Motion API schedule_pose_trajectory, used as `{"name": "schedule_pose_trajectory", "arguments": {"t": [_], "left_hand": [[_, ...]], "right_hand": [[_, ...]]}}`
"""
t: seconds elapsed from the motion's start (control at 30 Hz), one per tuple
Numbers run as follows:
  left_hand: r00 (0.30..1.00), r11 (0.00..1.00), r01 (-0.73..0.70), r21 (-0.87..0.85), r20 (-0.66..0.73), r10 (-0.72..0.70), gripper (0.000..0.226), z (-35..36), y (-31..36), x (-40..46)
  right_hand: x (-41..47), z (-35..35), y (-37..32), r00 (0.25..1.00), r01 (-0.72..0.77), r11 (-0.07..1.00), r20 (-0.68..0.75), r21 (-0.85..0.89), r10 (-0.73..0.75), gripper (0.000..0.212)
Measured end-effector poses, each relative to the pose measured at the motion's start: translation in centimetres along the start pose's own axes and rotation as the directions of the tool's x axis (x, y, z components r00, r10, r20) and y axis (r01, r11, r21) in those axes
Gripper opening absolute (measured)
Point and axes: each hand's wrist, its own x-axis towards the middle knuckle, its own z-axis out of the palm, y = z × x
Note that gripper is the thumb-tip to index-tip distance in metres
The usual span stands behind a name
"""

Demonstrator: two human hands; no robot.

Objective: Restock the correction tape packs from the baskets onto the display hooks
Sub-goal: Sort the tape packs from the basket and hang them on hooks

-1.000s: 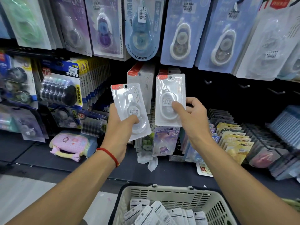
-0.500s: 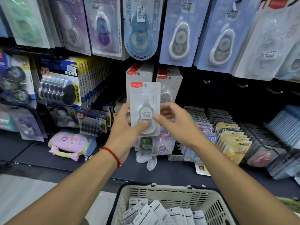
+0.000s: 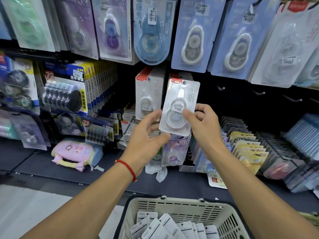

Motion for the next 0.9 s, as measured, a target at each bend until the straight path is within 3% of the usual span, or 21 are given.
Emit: {"name": "schedule_pose_trajectory", "arguments": {"t": [0.2,0.4,0.5,0.6,0.67,0.77,0.9], "left_hand": [[0.999,0.998,-0.041,-0.038,0.021,0.042,0.061,0.3,0.1,0.0],[0.997,0.998,-0.058,0.006,0.044,0.057,0.062,-0.3,-0.5,0.1],[0.996,0.989,-0.07,0.131,0.072,0.061,0.063,-0.6,-0.9,0.5],[0.994,0.884,-0.111,0.453,0.037,0.106,0.065,-1.3,-1.8,1.5],[0.985,0.768,-0.149,0.622,0.021,0.173,0.068,-2.0,-2.4,2.3],[0.967,0.608,-0.209,0.766,0.067,0.248,0.074,-2.6,-3.2,3.6],[0.968,0.501,-0.22,0.837,0.123,0.22,0.086,-3.3,-4.2,4.5]], "right_hand": [[-0.1,0.0,-0.8,0.999,0.022,0.999,-0.046,0.04,-0.021,0.029],[0.1,0.0,-0.5,0.993,0.073,0.995,-0.082,-0.069,-0.079,0.021],[0.4,-0.1,0.1,0.993,0.063,0.972,-0.082,-0.226,-0.083,0.024],[-0.1,0.0,1.4,0.992,0.082,0.816,-0.036,-0.572,-0.124,0.047],[-0.9,0.2,2.2,0.947,0.251,0.646,0.044,-0.721,-0.319,0.054],[-0.6,0.9,3.1,0.808,0.54,0.409,0.318,-0.736,-0.495,0.056],[2.3,2.9,3.6,0.833,0.509,0.279,0.383,-0.815,-0.399,0.058]]}}
